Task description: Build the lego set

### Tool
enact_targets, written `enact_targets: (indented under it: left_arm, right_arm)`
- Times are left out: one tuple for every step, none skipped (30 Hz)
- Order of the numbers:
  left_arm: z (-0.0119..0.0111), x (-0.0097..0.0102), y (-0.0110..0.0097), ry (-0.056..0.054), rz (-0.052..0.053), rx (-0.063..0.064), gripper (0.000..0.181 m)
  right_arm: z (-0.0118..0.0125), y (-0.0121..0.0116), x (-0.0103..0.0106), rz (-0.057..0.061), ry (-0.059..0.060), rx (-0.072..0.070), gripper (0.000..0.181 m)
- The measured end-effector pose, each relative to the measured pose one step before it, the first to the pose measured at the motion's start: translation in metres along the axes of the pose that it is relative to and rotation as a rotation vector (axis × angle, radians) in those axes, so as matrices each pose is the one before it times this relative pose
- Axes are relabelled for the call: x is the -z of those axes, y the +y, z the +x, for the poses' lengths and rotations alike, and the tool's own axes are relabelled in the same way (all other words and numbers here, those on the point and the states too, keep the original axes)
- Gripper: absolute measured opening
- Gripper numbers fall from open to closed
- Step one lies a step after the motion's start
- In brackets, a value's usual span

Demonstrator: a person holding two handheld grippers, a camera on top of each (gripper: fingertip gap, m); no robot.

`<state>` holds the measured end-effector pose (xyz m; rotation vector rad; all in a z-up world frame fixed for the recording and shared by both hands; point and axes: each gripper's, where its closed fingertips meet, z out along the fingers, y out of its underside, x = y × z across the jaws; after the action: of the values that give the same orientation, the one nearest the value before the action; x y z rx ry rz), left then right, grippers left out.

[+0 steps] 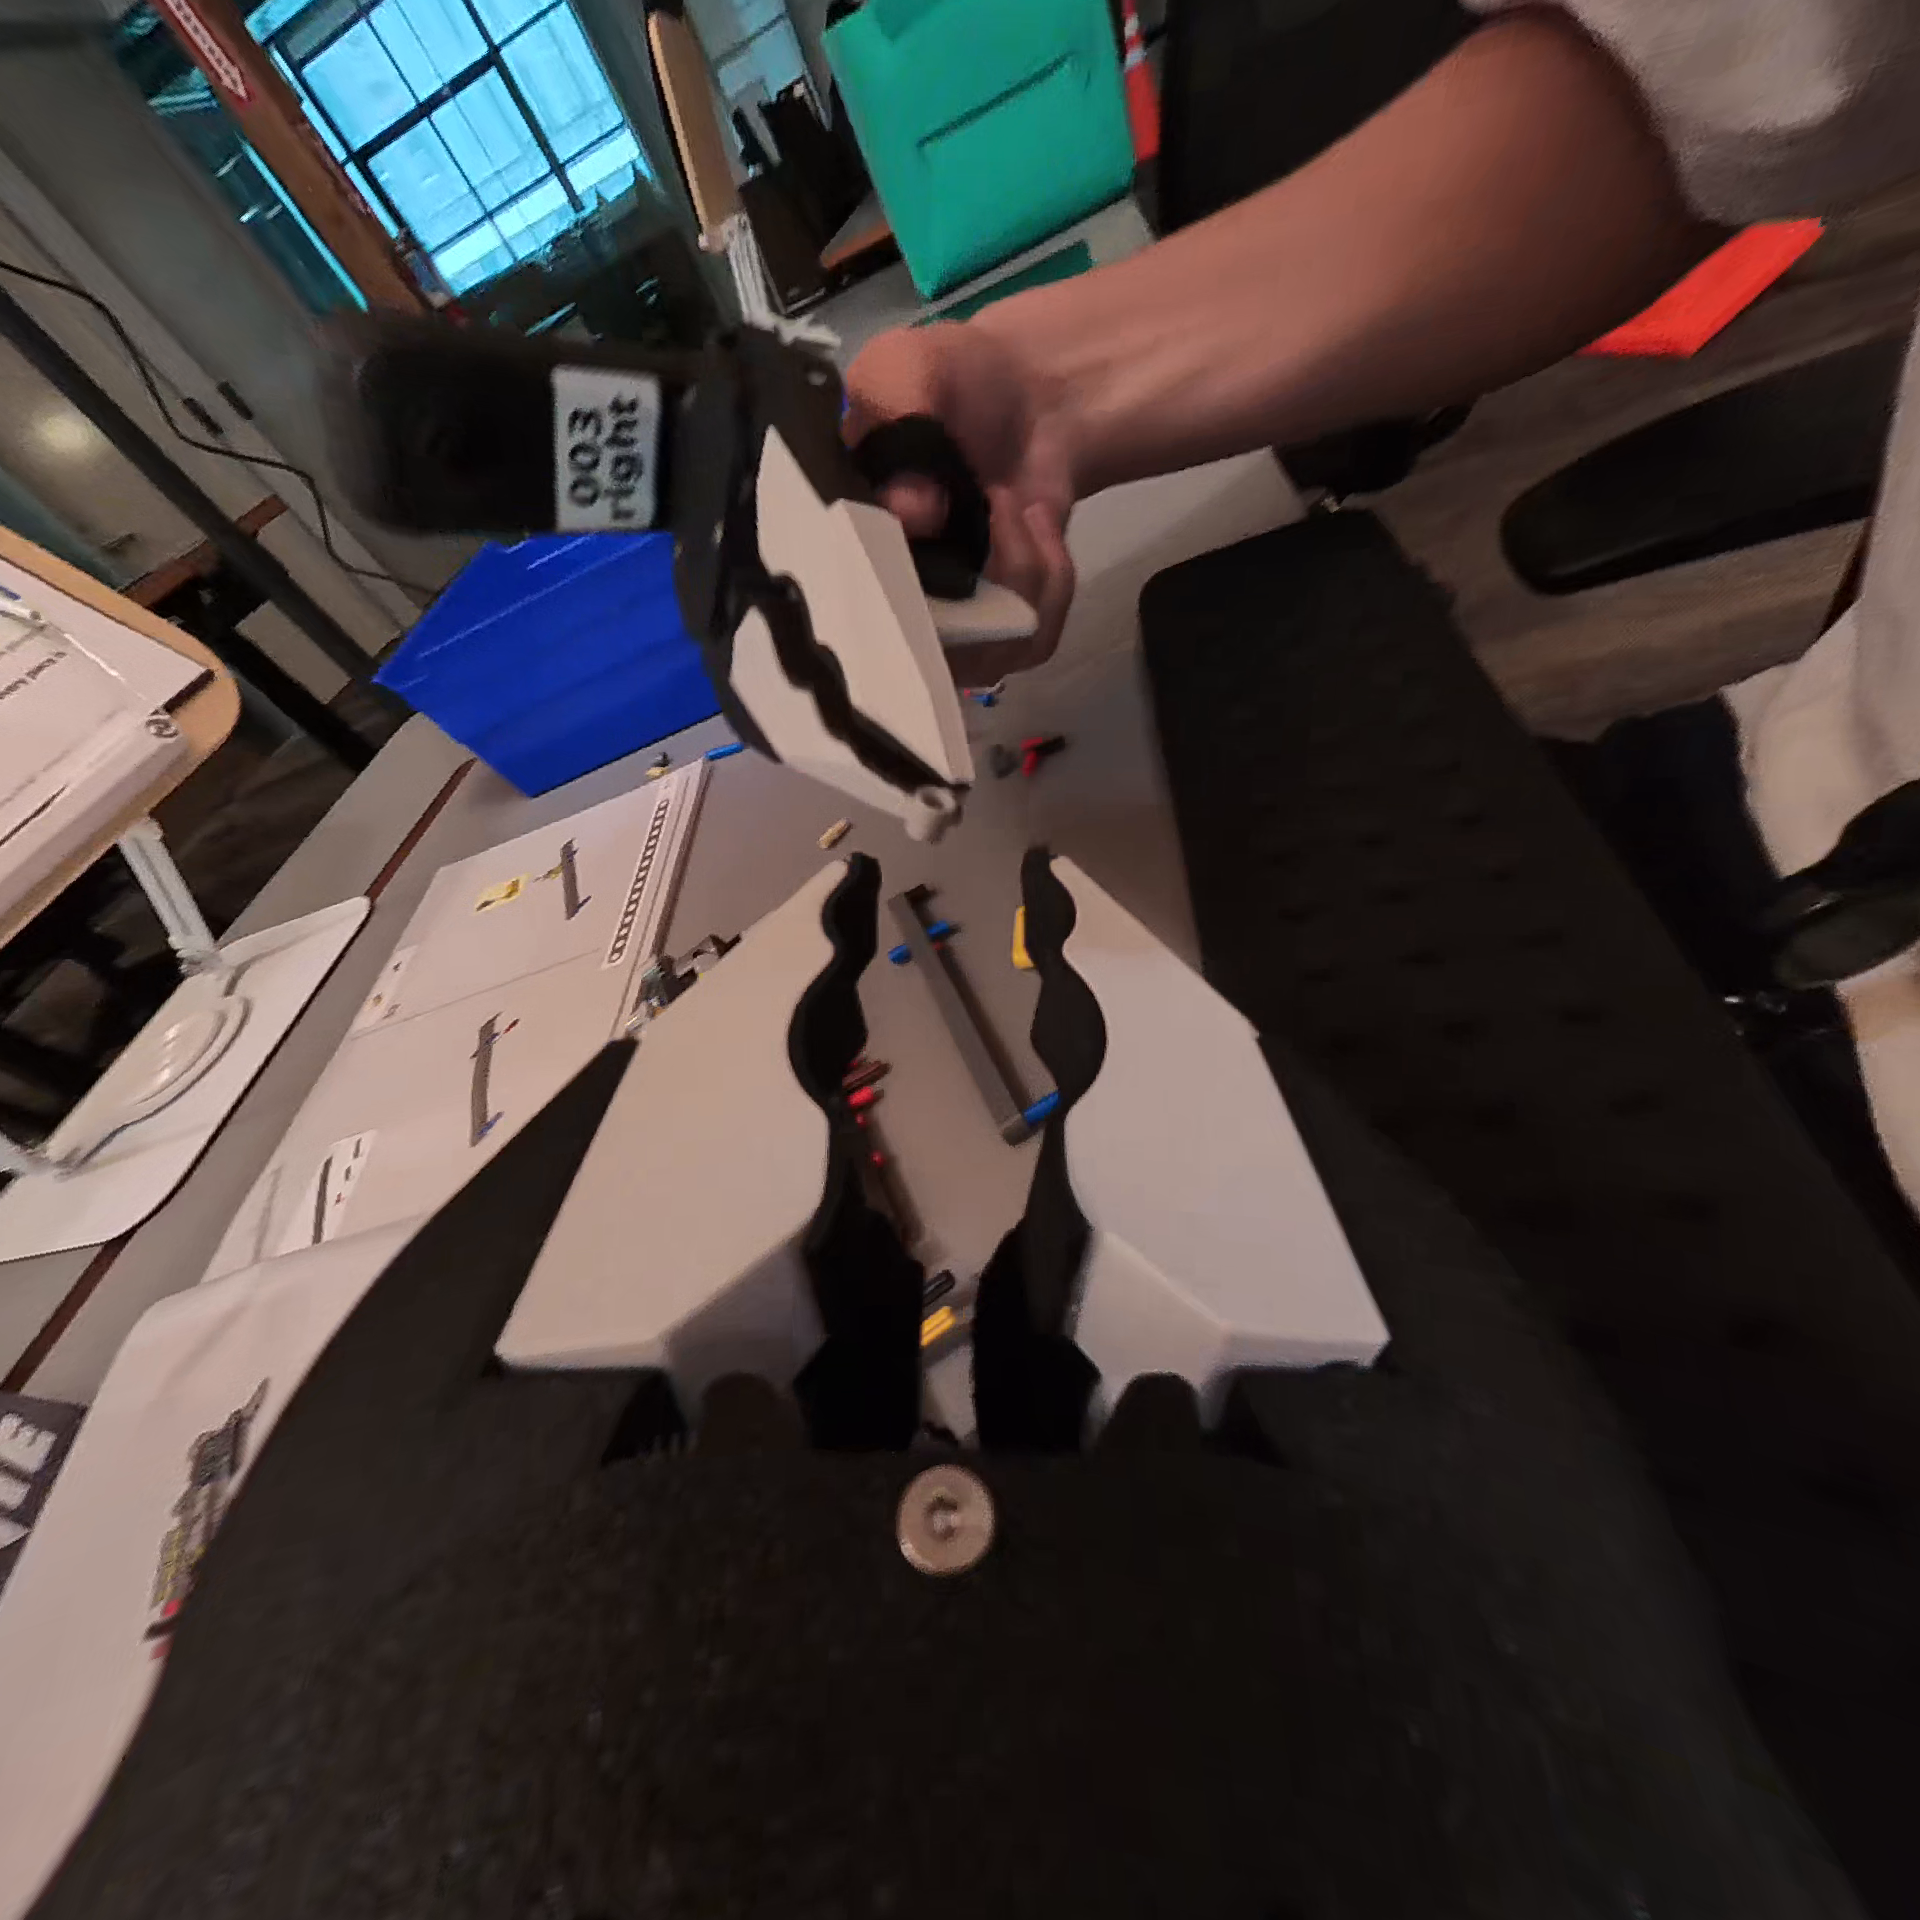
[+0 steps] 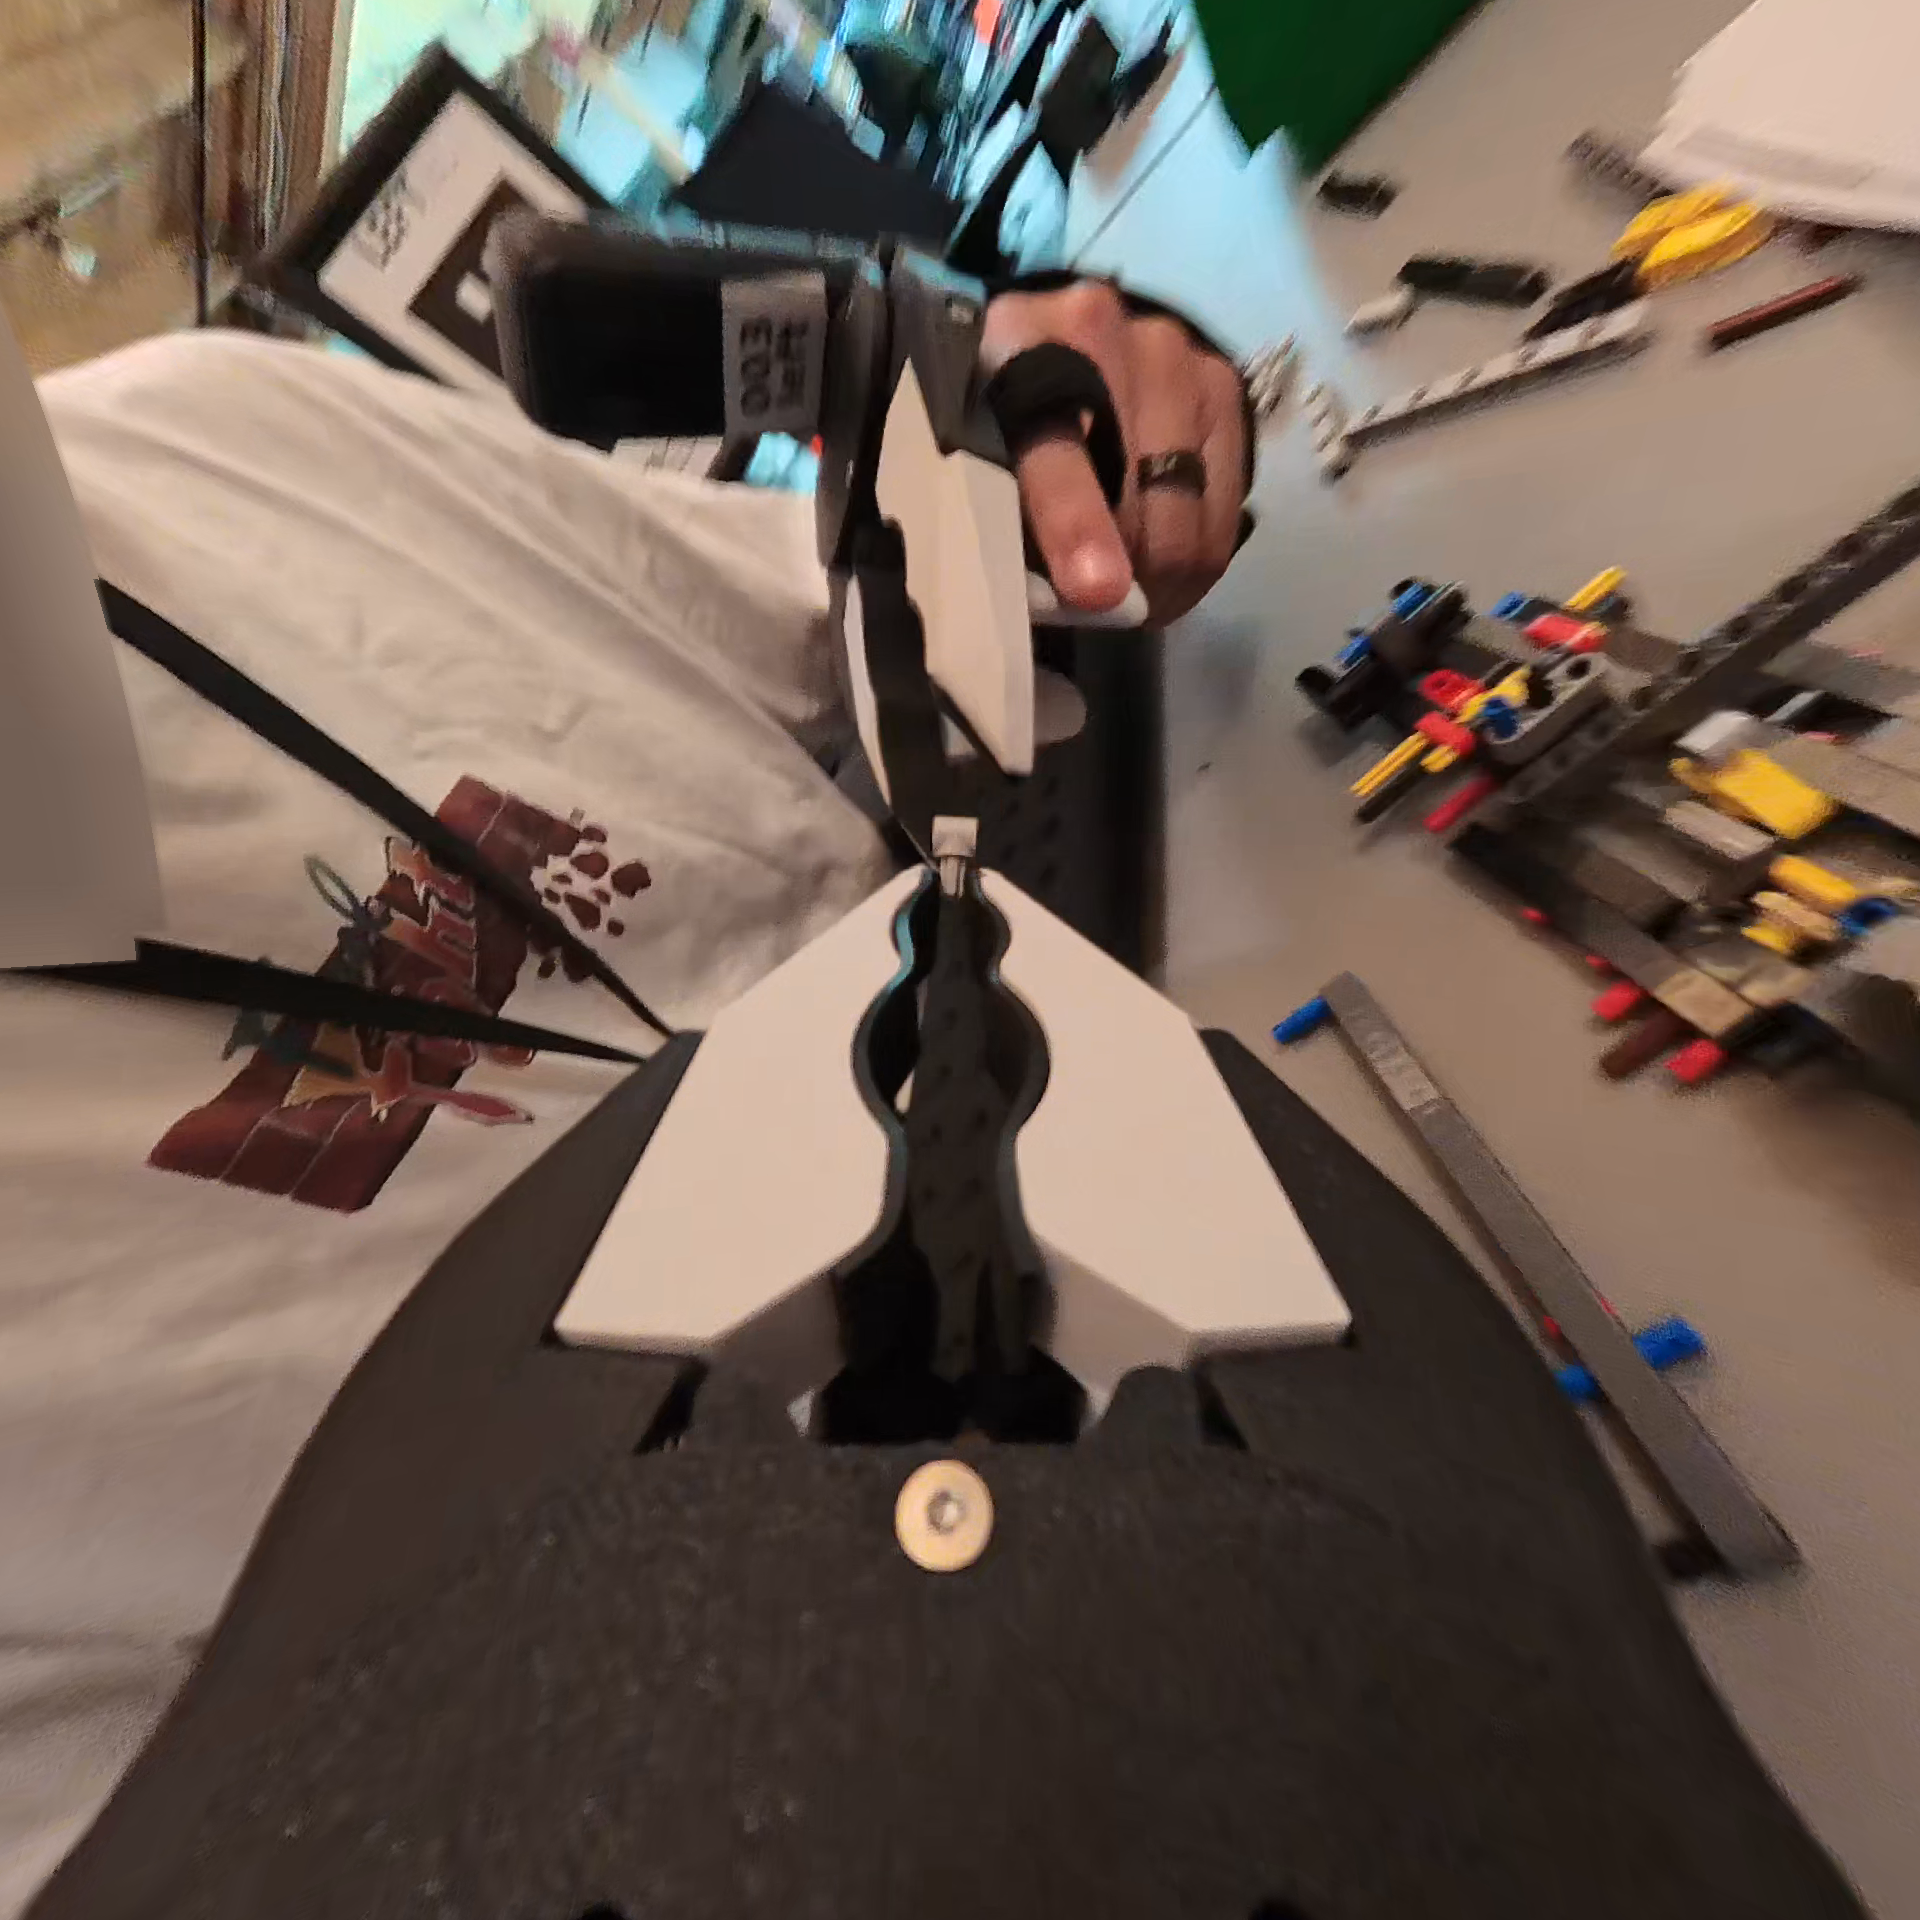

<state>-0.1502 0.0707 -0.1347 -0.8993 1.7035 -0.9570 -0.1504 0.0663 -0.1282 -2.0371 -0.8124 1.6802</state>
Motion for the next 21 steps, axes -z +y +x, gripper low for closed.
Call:
enact_targets:
  left_arm:
    - [0.00151, 0.00175, -0.00214, 0.0112, 0.0139, 0.0063, 0.025]
    - [0.00190, 0.00119, -0.00179, 0.0108, 0.0096, 0.0006, 0.024]
    - [0.00144, 0.00064, -0.00138, 0.0059, 0.0062, -0.0031, 0.022]
    - [0.00221, 0.00005, -0.00013, 0.0090, -0.0012, -0.0085, 0.020]
    - [0.00171, -0.00052, 0.00158, 0.0048, -0.0097, -0.0128, 0.018]
    - [0.00121, -0.00077, 0.00217, 0.0005, -0.0133, -0.0135, 0.015]
    - [0.00230, -0.00032, 0.00089, 0.0064, -0.0051, -0.0118, 0.010]
    - [0.00104, -0.00016, -0.00066, 0.0003, 0.0044, -0.0062, 0.008]
    - [0.00116, 0.00021, -0.00126, 0.0038, 0.0061, -0.0021, 0.007]
    - [0.00025, 0.00046, -0.00195, 0.0004, 0.0091, 0.0003, 0.006]
    - [-0.00059, 0.00028, 0.00012, -0.0034, -0.0034, -0.0059, 0.006]
    - [-0.00117, 0.00017, 0.00147, -0.0088, -0.0046, -0.0101, 0.006]
    - [-0.00138, 0.00013, 0.00138, -0.0100, -0.0025, -0.0062, 0.006]
    - [-0.00146, 0.00045, 0.00016, -0.0086, 0.0027, 0.0031, 0.006]
    - [-0.00317, 0.00048, -0.00049, -0.0171, 0.0046, 0.0101, 0.006]
    - [-0.00329, 0.00036, -0.00067, -0.0169, 0.0068, 0.0119, 0.006]
    - [-0.00155, 0.00024, -0.00078, -0.0063, 0.0056, 0.0065, 0.006]
    - [0.00014, -0.00040, -0.00040, 0.0011, 0.0014, -0.0010, 0.006]
    - [0.00085, -0.00066, -0.00067, 0.0012, 0.0040, -0.0047, 0.006]
    - [0.00055, -0.00070, -0.00051, -0.0017, 0.0041, -0.0043, 0.006]
    - [0.00062, -0.00073, 0.00037, 0.0012, -0.0009, -0.0012, 0.006]
  right_arm:
    - [-0.00149, 0.00294, -0.00564, -0.0591, -0.0281, -0.0161, 0.002]
    - [0.00109, 0.00132, -0.00501, -0.0464, -0.0086, -0.0090, 0.003]
    - [0.00177, 0.00140, -0.00386, -0.0397, -0.0025, -0.0054, 0.003]
    - [-0.00232, 0.00107, -0.00255, -0.0283, -0.0291, -0.0104, 0.002]
    - [-0.00326, -0.00035, -0.00203, -0.0153, -0.0350, -0.0157, 0.002]
    - [-0.00043, -0.00021, -0.00147, -0.0156, -0.0125, -0.0112, 0.002]
    - [0.00254, 0.00029, -0.00117, -0.0165, 0.0108, -0.0019, 0.002]
    - [-0.00092, 0.00077, -0.00116, -0.0153, -0.0088, 0.0007, 0.002]
    - [-0.00521, -0.00005, -0.00039, -0.0044, -0.0339, 0.0048, 0.002]
    - [-0.00153, -0.00019, -0.00018, -0.0053, -0.0130, 0.0016, 0.002]
    - [0.00075, -0.00004, -0.00015, -0.0060, -0.0001, -0.0032, 0.002]
    - [0.00184, -0.00026, 0.00021, -0.0030, 0.0109, 0.0021, 0.002]
    - [0.00203, -0.00103, 0.00075, 0.0055, 0.0157, 0.0098, 0.002]
    - [0.00081, -0.00199, 0.00125, 0.0149, 0.0082, 0.0127, 0.002]
    - [0.00012, -0.00326, 0.00176, 0.0271, 0.0063, 0.0104, 0.002]
    - [0.00035, -0.00342, 0.00250, 0.0320, 0.0087, 0.0143, 0.002]
    - [-0.00029, -0.00132, 0.00118, 0.0219, 0.0060, 0.0127, 0.002]
    - [-0.00081, 0.00013, 0.00010, 0.0096, -0.0019, 0.0082, 0.002]
    - [-0.00104, 0.00094, -0.00015, 0.0021, -0.0086, 0.0064, 0.002]
    - [-0.00038, 0.00033, 0.00032, 0.0053, -0.0088, 0.0047, 0.002]
    - [0.00023, 0.00069, 0.00029, 0.0020, -0.0097, -0.0047, 0.002]
